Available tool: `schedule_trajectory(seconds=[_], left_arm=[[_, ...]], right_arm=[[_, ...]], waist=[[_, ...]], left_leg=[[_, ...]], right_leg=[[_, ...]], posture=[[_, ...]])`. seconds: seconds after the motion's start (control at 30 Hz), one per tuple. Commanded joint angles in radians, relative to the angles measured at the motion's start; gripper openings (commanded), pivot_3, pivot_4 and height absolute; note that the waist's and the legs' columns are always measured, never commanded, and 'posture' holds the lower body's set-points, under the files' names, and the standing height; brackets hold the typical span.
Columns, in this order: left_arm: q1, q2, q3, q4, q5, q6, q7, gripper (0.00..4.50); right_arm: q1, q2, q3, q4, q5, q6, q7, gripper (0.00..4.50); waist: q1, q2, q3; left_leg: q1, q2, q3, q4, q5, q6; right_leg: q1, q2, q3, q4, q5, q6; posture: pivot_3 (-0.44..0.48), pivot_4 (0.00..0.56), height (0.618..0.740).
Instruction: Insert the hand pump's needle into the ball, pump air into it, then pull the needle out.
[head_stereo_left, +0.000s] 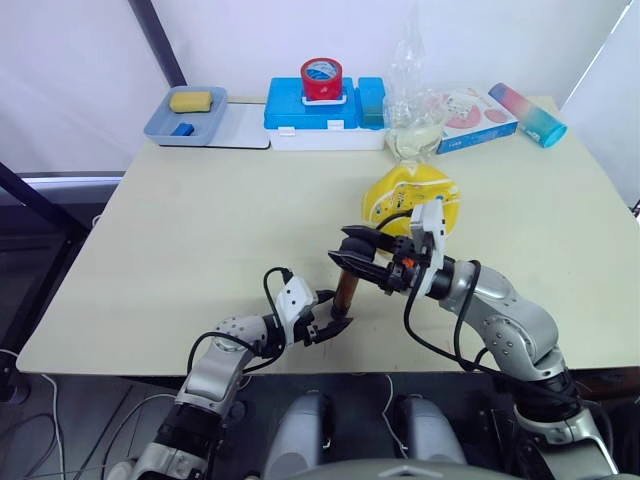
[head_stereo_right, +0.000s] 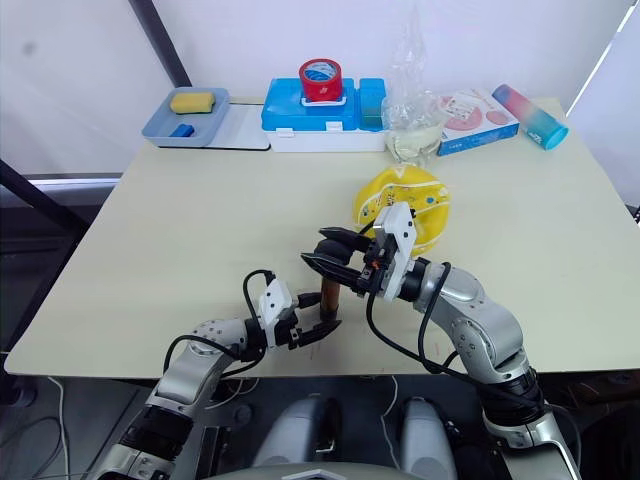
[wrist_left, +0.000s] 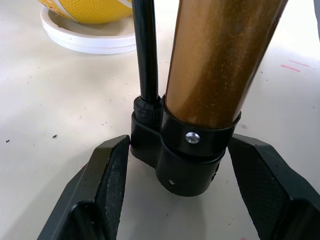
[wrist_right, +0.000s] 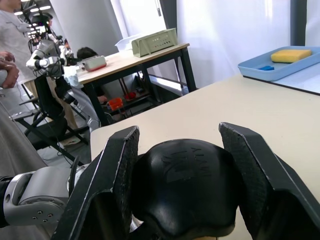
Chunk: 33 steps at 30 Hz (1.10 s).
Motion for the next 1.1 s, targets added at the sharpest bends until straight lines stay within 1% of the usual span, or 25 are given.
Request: schedule_trajectory(seconds=[0.03, 0.2, 0.23, 0.3, 0.33, 0.37, 0.67, 0.8, 0.87, 0.97, 1.1], left_arm=[[0.002, -0.004, -0.005, -0.019, -0.003, -0.023, 0.0, 3.29], [-0.005, -0.014, -0.002, -0.013, -0.009, -0.02, 0.001, 3.29], [-0.006, -0.014, -0.003, -0.012, -0.008, -0.021, 0.0, 2.73], [-0.006, -0.012, -0.005, -0.011, -0.005, -0.024, -0.004, 1.99], [-0.005, -0.011, -0.005, -0.011, -0.005, -0.024, -0.005, 1.42], [-0.005, -0.01, -0.007, -0.011, -0.005, -0.024, -0.007, 1.09], [-0.039, -0.006, -0.036, 0.017, 0.011, -0.052, -0.057, 1.1], [-0.07, 0.005, -0.066, 0.049, 0.015, -0.078, -0.124, 1.1], [-0.08, 0.015, -0.083, 0.06, 0.011, -0.094, -0.17, 1.1], [-0.092, 0.024, -0.098, 0.07, -0.002, -0.101, -0.225, 1.1], [-0.108, 0.034, -0.117, 0.082, -0.001, -0.117, -0.291, 1.1]], right_arm=[[-0.023, 0.008, -0.016, -0.03, 0.012, -0.008, -0.003, 2.04], [-0.019, 0.005, -0.014, -0.031, 0.012, -0.008, 0.001, 2.04], [-0.019, 0.006, -0.014, -0.031, 0.013, -0.008, 0.001, 2.04], [-0.019, 0.006, -0.014, -0.031, 0.012, -0.008, 0.001, 2.04], [-0.019, 0.006, -0.014, -0.031, 0.011, -0.009, 0.001, 2.04], [-0.019, 0.006, -0.015, -0.031, 0.012, -0.008, 0.001, 2.04], [-0.011, -0.012, -0.025, -0.051, 0.034, 0.001, 0.022, 2.04], [0.011, -0.063, -0.043, -0.077, 0.062, 0.0, 0.069, 2.04], [0.027, -0.089, -0.053, -0.094, 0.083, 0.004, 0.095, 2.04], [0.053, -0.131, -0.056, -0.121, 0.11, 0.007, 0.142, 2.04], [0.081, -0.171, -0.065, -0.149, 0.138, 0.004, 0.184, 2.04]], waist=[[-0.002, 0.0, 0.0], [-0.008, 0.0, 0.0], [-0.01, 0.0, 0.0], [-0.012, 0.0, 0.0], [-0.012, 0.0, 0.0], [-0.012, 0.0, 0.0], [-0.012, 0.0, 0.0], [-0.012, 0.0, 0.0], [-0.012, 0.0, 0.0], [-0.012, 0.0, 0.0], [-0.012, 0.0, 0.0]], left_leg=[[0.0, 0.0, 0.0, 0.0, 0.0, 0.0], [0.0, 0.0, 0.0, 0.0, 0.0, 0.0], [0.0, 0.0, 0.0, 0.0, 0.0, 0.0], [0.0, 0.0, 0.0, 0.0, 0.0, 0.0], [0.0, 0.0, 0.0, 0.0, 0.0, 0.0], [0.0, 0.0, 0.0, 0.0, 0.0, 0.0], [0.0, 0.0, 0.0, 0.0, 0.0, 0.0], [0.0, 0.0, 0.0, 0.0, 0.0, 0.0], [0.0, 0.0, 0.0, 0.0, 0.002, 0.004], [0.0, 0.0, 0.0, -0.001, 0.002, 0.004], [0.0, 0.0, 0.0, -0.001, 0.002, 0.004]], right_leg=[[0.0, 0.0, 0.0, 0.0, 0.0, 0.0], [0.0, 0.0, 0.0, 0.0, 0.0, 0.0], [0.0, 0.0, 0.0, 0.0, 0.0, 0.0], [0.0, 0.0, 0.0, 0.0, 0.0, 0.0], [0.0, 0.0, 0.0, 0.0, 0.0, 0.0], [0.0, 0.0, 0.0, 0.0, 0.0, 0.0], [0.0, 0.0, 0.0, 0.0, 0.0, 0.0], [0.0, 0.0, 0.0, 0.0, 0.0, 0.0], [0.0, 0.0, -0.001, 0.0, 0.0, 0.0], [0.0, 0.0, -0.001, -0.001, 0.0, 0.0], [0.0, -0.004, -0.001, -0.001, 0.0, 0.0]], posture=[[0.0, 0.15, 0.739], [0.0, 0.15, 0.739], [0.0, 0.15, 0.739], [0.0, 0.15, 0.739], [0.0, 0.15, 0.739], [0.0, 0.15, 0.739], [0.0, 0.15, 0.739], [0.0, 0.15, 0.739], [0.0, 0.15, 0.739], [0.0, 0.15, 0.739], [0.0, 0.15, 0.739]])
